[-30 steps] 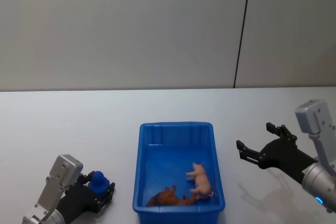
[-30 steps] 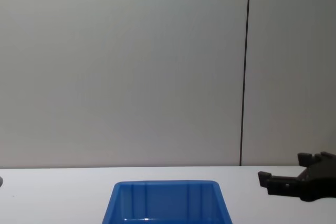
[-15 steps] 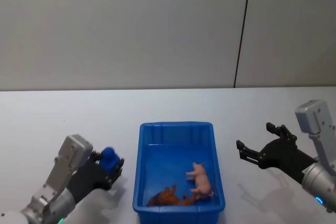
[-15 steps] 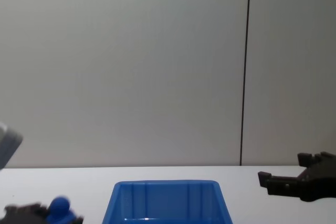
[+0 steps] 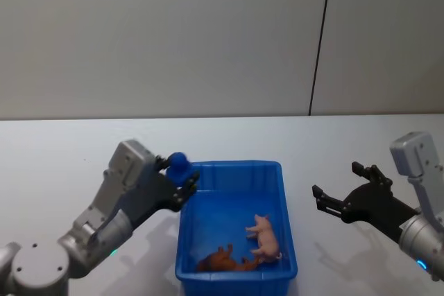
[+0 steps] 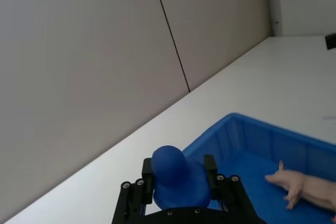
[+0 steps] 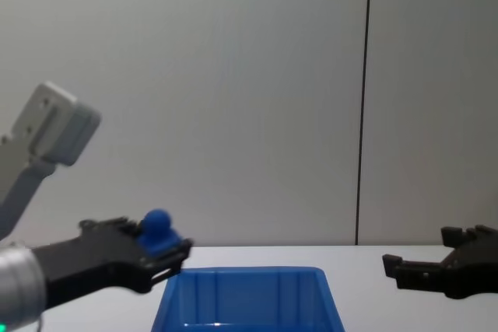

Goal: Pick up the two dolls from the table and place them into the box.

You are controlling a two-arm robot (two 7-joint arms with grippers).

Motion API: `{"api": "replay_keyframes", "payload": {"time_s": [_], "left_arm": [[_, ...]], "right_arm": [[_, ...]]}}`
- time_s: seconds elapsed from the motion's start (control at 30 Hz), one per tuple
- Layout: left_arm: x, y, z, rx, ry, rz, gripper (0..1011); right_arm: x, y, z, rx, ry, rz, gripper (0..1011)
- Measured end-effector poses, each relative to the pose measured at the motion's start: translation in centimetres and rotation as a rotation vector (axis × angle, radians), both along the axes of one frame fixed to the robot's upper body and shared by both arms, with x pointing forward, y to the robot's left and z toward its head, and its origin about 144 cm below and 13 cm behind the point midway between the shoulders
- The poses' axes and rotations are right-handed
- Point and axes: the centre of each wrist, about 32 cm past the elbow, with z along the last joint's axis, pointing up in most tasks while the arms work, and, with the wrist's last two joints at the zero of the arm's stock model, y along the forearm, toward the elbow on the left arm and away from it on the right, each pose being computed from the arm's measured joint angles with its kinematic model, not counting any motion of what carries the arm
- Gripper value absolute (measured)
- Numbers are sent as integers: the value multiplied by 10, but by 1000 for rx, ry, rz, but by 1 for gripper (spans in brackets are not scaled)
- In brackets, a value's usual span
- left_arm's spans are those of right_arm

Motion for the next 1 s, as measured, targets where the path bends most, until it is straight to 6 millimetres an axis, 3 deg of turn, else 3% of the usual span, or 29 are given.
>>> {"api": "replay_keyframes", "payload": {"time_s": [0.17, 0.3, 0.53, 1.0], "left_arm": [[6, -16, 5, -21, -25, -34, 668], [8, -26, 7, -36, -35, -51, 833], [9, -37, 9, -56, -50, -64, 994], [-2, -45, 14, -88, -86, -44, 1001]], "right_arm": [[0, 0, 0, 0, 0, 0, 1001], [0, 0, 0, 0, 0, 0, 1001], [0, 0, 0, 0, 0, 0, 1001], [0, 0, 0, 0, 0, 0, 1001]]}}
